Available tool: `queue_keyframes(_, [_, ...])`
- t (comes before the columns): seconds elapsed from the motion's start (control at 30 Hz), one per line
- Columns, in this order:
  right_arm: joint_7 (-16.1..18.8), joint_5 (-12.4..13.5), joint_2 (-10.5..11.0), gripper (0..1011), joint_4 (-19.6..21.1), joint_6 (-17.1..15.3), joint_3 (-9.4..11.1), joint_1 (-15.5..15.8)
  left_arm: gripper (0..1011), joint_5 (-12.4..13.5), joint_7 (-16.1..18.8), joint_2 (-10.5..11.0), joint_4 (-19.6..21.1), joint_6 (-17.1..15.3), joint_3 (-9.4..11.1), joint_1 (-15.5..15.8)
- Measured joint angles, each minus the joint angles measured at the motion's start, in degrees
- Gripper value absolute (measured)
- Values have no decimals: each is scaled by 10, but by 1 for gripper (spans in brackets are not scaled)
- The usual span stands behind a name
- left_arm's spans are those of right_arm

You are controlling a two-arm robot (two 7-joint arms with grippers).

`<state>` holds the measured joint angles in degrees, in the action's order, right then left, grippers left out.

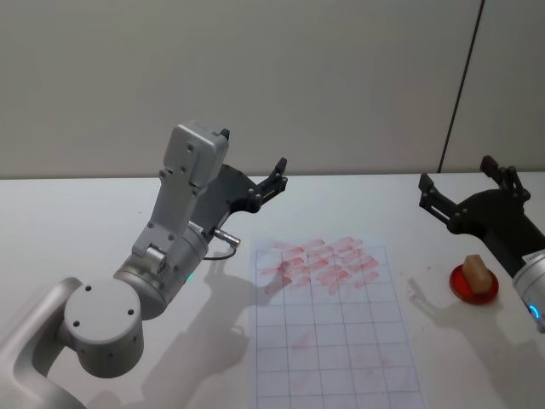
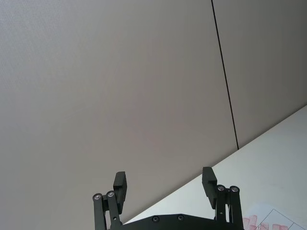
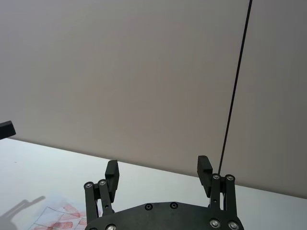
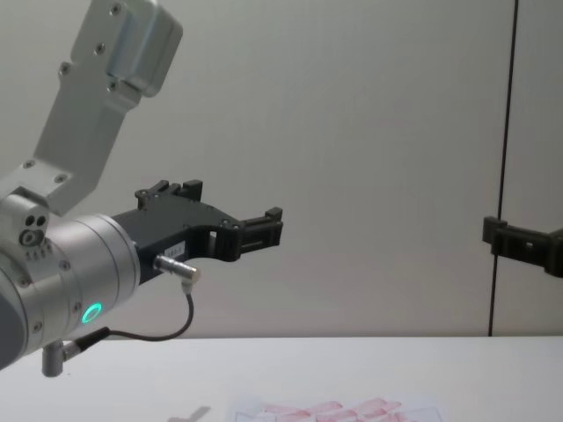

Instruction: Use the one hand to pick up the stamp and affix it onto the A4 paper.

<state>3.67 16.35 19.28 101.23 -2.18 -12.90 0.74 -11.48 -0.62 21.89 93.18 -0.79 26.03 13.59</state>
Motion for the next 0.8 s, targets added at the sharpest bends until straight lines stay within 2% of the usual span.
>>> queue_keyframes(0.3, [-22, -10, -2, 1001, -1, -29, 4, -5, 1001, 0, 0, 0, 0, 0, 0, 0])
queue_keyframes(0.8, [-72, -11, 1, 1001, -5, -142, 19, -10, 1001, 0, 0, 0, 0, 0, 0, 0])
